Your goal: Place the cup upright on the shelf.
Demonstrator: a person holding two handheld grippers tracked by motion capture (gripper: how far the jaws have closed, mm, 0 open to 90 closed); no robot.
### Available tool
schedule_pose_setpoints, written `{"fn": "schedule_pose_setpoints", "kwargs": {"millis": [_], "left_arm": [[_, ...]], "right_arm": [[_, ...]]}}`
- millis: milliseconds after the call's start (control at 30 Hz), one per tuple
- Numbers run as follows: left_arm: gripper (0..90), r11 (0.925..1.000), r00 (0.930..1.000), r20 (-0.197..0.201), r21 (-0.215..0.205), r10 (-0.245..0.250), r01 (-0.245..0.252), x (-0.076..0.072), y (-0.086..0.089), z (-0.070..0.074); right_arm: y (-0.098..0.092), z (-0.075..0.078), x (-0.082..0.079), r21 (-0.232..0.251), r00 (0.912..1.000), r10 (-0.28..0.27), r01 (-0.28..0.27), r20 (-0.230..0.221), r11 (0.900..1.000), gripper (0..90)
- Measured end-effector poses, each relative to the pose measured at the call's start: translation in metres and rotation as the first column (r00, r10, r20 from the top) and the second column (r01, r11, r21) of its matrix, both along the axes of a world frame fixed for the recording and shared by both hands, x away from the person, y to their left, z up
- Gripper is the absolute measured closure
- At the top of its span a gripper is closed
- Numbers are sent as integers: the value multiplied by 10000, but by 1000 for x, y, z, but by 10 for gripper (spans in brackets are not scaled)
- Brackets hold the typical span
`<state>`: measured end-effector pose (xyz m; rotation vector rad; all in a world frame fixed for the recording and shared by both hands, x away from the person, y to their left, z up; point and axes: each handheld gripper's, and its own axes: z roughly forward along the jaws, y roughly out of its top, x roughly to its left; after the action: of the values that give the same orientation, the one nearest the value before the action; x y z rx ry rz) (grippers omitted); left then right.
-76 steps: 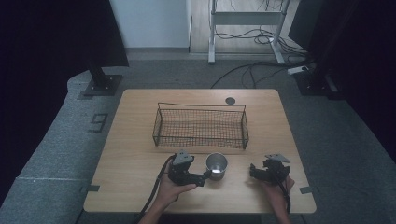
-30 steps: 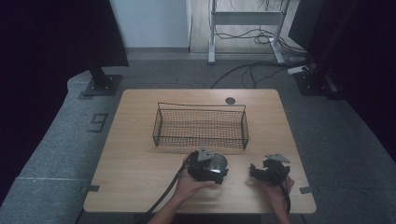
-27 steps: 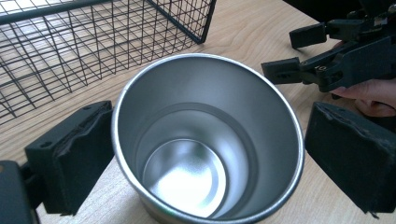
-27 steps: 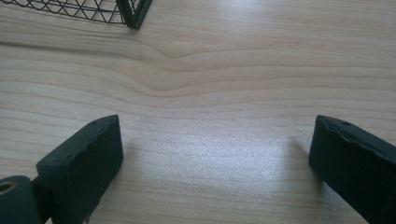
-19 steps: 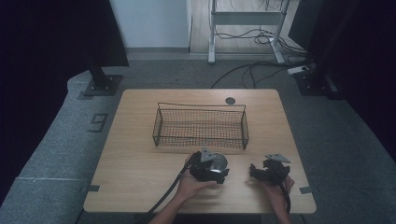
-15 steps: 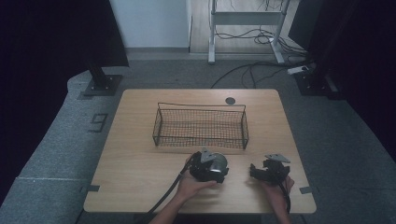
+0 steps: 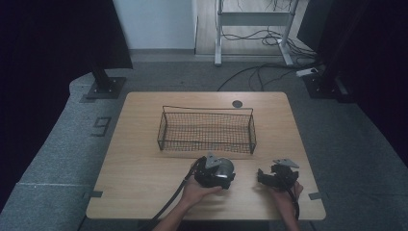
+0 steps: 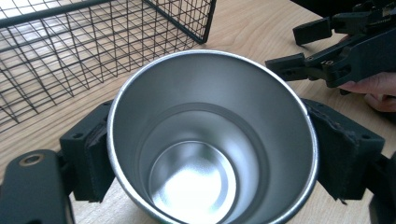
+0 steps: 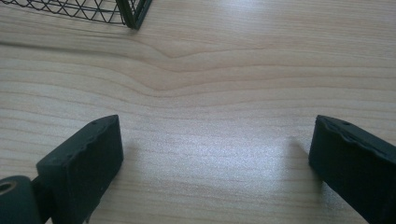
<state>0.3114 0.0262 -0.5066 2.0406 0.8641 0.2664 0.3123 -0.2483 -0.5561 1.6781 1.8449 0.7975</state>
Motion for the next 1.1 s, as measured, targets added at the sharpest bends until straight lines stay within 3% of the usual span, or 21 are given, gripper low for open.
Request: {"fn": "schedule_pose_setpoints", "kwargs": {"millis": [200, 567, 1100], "left_arm": [[144, 9997, 10000, 63, -228, -4, 5, -1, 8, 8], [144, 9993, 9999, -18, -348, 164, -164, 4, 24, 21], [144, 9980, 9993, 167, -545, 323, -313, 12, 39, 36]], "right_arm": [[0, 0, 0, -3, 10000, 0, 0, -3, 10000, 28], [0, 0, 0, -2, 10000, -7, 7, 1, 10000, 29], [0, 0, 0, -9, 10000, -21, 21, 3, 10000, 30]]}}
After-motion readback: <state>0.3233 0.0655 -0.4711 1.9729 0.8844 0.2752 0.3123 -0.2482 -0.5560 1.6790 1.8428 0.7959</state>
